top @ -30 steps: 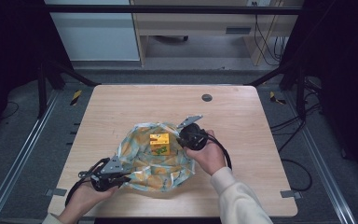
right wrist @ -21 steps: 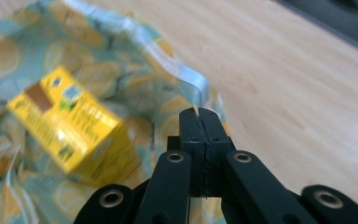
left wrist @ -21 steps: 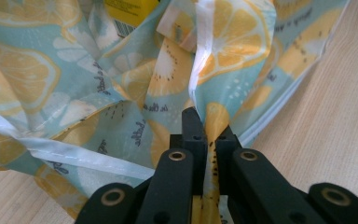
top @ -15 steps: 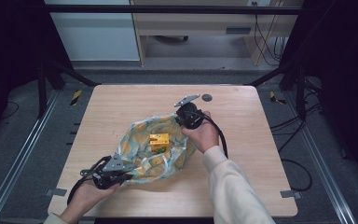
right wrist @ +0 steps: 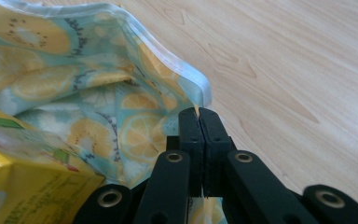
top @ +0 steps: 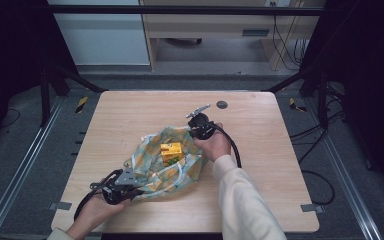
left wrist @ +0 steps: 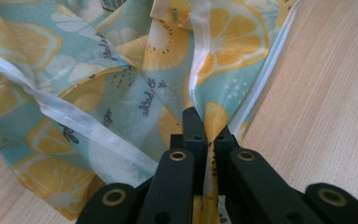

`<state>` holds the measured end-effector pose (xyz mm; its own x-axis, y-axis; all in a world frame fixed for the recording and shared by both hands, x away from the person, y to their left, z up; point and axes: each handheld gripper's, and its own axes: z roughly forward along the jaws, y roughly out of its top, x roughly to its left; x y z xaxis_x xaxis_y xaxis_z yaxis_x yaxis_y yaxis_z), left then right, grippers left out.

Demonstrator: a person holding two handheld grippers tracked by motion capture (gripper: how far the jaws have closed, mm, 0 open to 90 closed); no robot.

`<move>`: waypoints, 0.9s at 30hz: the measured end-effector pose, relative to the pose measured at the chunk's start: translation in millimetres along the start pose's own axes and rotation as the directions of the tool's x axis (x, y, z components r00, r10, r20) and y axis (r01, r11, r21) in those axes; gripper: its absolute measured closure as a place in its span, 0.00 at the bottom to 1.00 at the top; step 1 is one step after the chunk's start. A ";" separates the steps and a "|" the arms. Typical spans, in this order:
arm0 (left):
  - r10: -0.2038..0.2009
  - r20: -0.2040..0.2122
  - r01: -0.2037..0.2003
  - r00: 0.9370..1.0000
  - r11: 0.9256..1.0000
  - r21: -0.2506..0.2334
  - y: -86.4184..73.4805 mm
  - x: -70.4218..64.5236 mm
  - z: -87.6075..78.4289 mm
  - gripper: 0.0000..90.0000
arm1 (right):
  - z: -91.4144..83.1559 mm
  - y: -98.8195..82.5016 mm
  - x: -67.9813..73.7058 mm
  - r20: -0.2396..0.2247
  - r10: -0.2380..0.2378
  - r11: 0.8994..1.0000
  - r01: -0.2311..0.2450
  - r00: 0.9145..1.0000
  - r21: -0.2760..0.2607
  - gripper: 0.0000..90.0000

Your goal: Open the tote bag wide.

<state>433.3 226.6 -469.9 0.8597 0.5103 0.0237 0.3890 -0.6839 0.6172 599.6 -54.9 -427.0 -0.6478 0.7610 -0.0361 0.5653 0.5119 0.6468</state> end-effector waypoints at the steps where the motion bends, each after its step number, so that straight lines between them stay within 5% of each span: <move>1: -0.001 -0.003 0.001 1.000 1.000 -0.004 -0.1 -1.7 0.2 0.99 | -0.4 -1.6 -0.5 0.002 0.009 1.000 -0.009 1.000 0.000 0.93; 6: 0.001 -0.032 -0.001 0.999 1.000 -0.010 -1.7 -3.8 -0.1 0.92 | -9.8 -3.5 -3.0 0.015 0.028 0.999 -0.028 0.999 -0.029 0.74; 10: -0.021 -0.085 0.017 0.996 0.999 -0.050 -3.0 -3.9 -7.0 0.77 | -21.3 -2.4 -2.1 0.030 0.033 0.998 -0.032 0.999 -0.060 0.60; 11: -0.033 -0.111 0.024 0.993 0.997 -0.073 -3.1 -3.8 -12.3 0.65 | -32.9 -1.6 0.6 0.037 0.028 0.996 -0.024 0.999 -0.089 0.53; 15: -0.057 -0.145 0.039 0.988 0.992 -0.119 -2.4 -4.7 -21.9 0.50 | -55.6 1.1 7.1 0.053 0.021 0.990 -0.013 0.998 -0.142 0.43; 27: -0.052 -0.146 0.030 0.988 0.988 -0.149 1.8 -9.7 -31.1 0.35 | -87.2 7.9 16.3 0.076 -0.018 0.983 0.031 0.997 -0.183 0.35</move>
<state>415.4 236.6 -444.6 0.7809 0.6155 0.1062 0.3607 -0.5832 0.7279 549.0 -73.2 -356.1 -0.6172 0.7798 -0.1052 0.4419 0.4541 0.7736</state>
